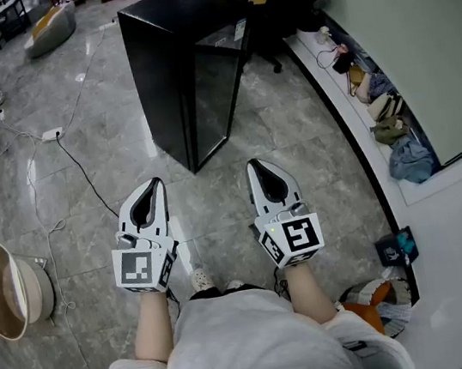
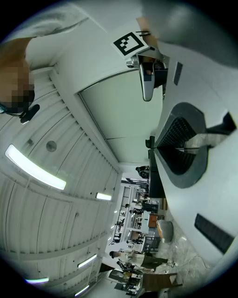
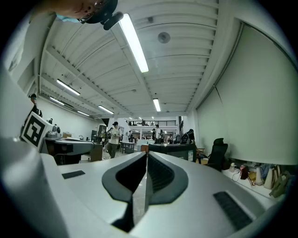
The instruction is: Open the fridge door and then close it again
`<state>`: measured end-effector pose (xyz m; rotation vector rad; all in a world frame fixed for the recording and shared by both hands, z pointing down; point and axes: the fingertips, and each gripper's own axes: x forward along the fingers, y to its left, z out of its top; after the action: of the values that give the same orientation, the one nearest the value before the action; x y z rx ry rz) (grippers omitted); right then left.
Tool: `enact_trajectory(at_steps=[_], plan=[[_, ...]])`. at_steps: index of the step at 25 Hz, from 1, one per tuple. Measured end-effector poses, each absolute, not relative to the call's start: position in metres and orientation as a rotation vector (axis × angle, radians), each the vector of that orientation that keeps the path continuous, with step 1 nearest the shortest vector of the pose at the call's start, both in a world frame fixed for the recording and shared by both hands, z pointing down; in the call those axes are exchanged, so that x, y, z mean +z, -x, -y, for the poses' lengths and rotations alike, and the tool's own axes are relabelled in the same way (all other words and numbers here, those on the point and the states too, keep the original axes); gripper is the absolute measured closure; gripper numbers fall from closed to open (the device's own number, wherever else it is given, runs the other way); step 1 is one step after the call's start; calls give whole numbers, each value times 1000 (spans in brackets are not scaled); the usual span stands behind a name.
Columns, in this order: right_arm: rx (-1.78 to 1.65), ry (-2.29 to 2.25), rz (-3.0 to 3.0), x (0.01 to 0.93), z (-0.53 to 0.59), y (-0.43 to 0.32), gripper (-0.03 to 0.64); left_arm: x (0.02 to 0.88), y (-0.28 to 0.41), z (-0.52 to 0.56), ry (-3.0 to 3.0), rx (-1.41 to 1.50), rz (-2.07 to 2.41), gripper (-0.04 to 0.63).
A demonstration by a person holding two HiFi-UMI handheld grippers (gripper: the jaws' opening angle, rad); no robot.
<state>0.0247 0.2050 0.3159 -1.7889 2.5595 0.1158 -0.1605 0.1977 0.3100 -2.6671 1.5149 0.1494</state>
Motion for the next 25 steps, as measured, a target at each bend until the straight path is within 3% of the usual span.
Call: enact_trajectory(at_steps=[25], plan=[[128, 1870, -2491, 320, -157, -5, 592, 324, 174, -134, 2744, 156, -1423, 580]])
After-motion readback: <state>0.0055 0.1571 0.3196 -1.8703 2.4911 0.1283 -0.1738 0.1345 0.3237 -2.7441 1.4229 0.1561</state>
